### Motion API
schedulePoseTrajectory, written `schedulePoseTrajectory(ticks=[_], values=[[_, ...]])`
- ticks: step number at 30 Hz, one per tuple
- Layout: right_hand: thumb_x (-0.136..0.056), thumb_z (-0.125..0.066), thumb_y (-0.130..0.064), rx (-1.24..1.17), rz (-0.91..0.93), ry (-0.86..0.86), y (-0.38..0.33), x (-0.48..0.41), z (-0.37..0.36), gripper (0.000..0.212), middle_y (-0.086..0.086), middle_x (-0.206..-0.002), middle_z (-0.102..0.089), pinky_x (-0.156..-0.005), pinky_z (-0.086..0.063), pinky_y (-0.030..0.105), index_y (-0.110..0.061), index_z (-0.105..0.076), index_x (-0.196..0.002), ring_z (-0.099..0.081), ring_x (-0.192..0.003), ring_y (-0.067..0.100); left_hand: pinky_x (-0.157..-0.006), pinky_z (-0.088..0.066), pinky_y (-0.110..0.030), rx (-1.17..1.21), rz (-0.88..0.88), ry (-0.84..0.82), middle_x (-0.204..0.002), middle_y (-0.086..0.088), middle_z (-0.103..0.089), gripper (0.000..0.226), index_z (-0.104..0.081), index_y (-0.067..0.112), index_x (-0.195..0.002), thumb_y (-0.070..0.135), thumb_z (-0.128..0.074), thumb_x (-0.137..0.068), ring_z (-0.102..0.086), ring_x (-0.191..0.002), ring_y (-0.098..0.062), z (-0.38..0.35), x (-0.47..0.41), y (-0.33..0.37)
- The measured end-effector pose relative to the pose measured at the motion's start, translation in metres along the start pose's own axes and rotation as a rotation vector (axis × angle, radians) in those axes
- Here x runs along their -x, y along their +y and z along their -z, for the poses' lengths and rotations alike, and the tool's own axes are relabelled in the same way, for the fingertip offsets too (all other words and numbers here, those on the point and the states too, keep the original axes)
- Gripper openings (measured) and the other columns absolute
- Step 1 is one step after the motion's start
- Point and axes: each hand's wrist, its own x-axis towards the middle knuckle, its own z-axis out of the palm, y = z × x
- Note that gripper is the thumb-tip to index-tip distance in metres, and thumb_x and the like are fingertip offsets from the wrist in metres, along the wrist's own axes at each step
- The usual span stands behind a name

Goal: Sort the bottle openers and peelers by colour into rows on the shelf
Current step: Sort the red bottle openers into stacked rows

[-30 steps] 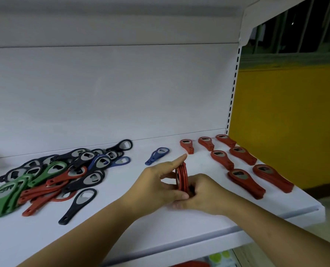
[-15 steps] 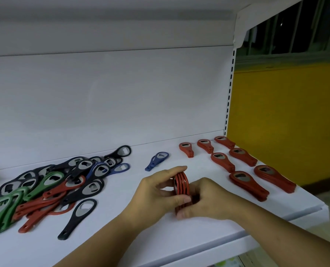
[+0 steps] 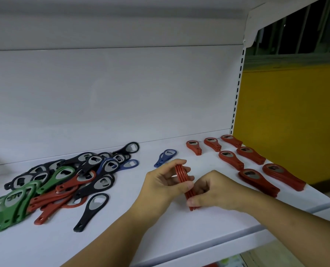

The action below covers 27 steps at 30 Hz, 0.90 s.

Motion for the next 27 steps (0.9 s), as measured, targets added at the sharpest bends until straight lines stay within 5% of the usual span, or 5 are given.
schedulePoseTrajectory(ticks=[3, 8, 13, 22, 27], values=[[-0.065, -0.082, -0.037, 0.002, -0.027, 0.045, -0.006, -0.001, -0.004, 0.031, 0.006, -0.073, -0.067, -0.068, -0.045, 0.027, -0.008, -0.075, -0.076, -0.056, -0.069, 0.013, -0.084, -0.056, -0.04, 0.077, -0.008, 0.006, -0.102, -0.011, -0.07, 0.048, -0.065, 0.015, -0.109, 0.004, -0.073, -0.063, -0.069, -0.097, -0.032, 0.004, 0.0, 0.0], [-0.072, -0.079, -0.03, 0.133, -0.126, 0.105, -0.02, -0.001, 0.0, 0.023, -0.001, -0.058, -0.056, -0.055, -0.039, 0.021, -0.008, -0.073, -0.067, -0.048, -0.055, 0.009, -0.081, -0.055, -0.03, 0.118, 0.06, -0.023, -0.112, -0.01, -0.067, 0.058, -0.06, 0.023, -0.118, 0.003, -0.077, -0.066, -0.067, -0.102, -0.022, 0.013, -0.005, -0.003], [-0.061, -0.079, -0.033, 0.429, -0.366, 0.214, -0.021, -0.021, 0.038, 0.027, -0.001, -0.054, -0.047, -0.052, -0.03, 0.025, -0.013, -0.063, -0.054, -0.044, -0.055, 0.014, -0.083, -0.048, -0.019, -0.362, 0.127, 0.157, -0.122, 0.011, -0.056, 0.051, -0.057, 0.04, -0.111, 0.009, -0.078, -0.076, -0.056, -0.114, -0.009, 0.033, -0.013, -0.006], [-0.072, -0.077, -0.031, 0.834, -0.611, 0.139, -0.031, -0.06, 0.065, 0.031, 0.002, -0.068, -0.052, -0.047, -0.036, 0.022, -0.01, -0.055, -0.071, -0.046, -0.056, 0.013, -0.059, -0.042, -0.01, -0.625, 0.198, 0.233, -0.093, 0.004, -0.067, 0.013, -0.067, 0.025, -0.088, 0.014, -0.067, -0.083, -0.061, -0.076, -0.006, 0.05, -0.019, -0.015], [-0.072, -0.067, -0.064, 0.921, -0.588, 0.141, -0.03, -0.064, 0.072, 0.055, 0.0, -0.073, -0.058, -0.056, -0.039, 0.024, -0.01, -0.057, -0.076, -0.053, -0.064, 0.014, -0.052, -0.041, -0.009, -0.612, 0.189, 0.225, -0.084, 0.005, -0.067, 0.011, -0.067, 0.023, -0.087, 0.014, -0.06, -0.087, -0.058, -0.069, -0.007, 0.047, -0.017, -0.012]])
